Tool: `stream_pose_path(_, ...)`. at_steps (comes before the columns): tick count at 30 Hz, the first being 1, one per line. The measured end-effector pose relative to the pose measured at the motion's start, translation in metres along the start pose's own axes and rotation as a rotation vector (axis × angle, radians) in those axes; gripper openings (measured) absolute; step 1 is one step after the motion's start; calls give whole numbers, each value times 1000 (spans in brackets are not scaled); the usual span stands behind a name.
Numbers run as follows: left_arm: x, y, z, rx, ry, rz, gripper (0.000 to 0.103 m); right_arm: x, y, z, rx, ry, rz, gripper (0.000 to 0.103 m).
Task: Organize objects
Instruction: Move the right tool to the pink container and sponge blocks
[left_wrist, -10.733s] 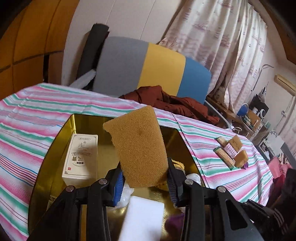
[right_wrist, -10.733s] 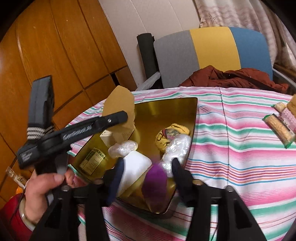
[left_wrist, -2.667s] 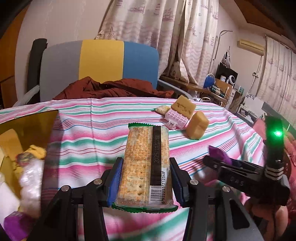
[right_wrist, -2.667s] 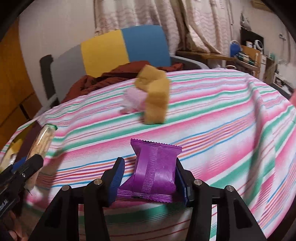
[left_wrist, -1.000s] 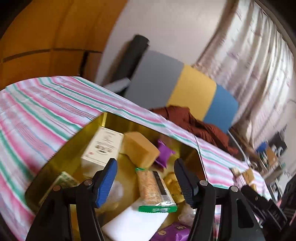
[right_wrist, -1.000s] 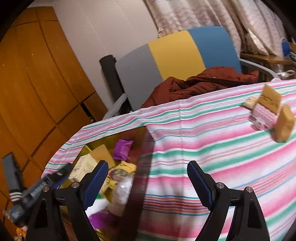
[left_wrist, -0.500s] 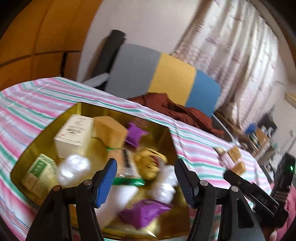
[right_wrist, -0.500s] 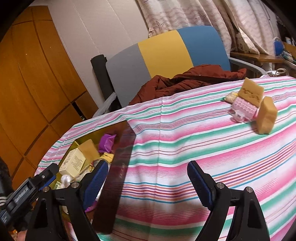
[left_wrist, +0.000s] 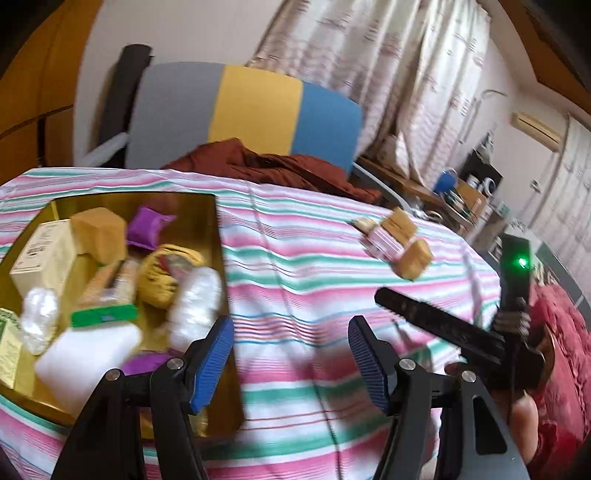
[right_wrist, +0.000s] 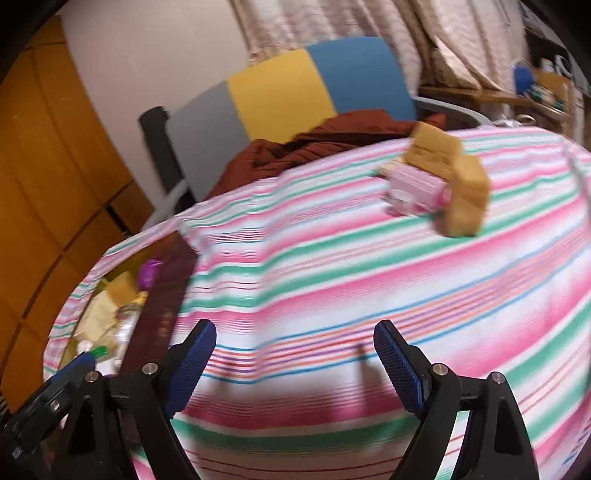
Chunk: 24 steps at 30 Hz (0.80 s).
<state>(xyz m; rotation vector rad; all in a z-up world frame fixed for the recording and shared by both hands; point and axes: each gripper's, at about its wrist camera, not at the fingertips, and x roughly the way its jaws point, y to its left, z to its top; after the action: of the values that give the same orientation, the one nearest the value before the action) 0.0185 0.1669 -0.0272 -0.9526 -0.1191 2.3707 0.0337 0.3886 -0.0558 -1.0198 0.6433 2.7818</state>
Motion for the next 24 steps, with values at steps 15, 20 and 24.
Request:
stream_pose_path(15, 21, -39, -12, 85, 79, -53, 65, 5, -108, 84, 131, -115, -240, 87)
stream_pose_path(20, 23, -46, -15, 107, 94, -54, 65, 38, -109, 110, 68, -77, -283, 62)
stream_pose_path(24, 24, -45, -18, 107, 101, -54, 65, 57, -115, 109, 52, -19, -306, 39)
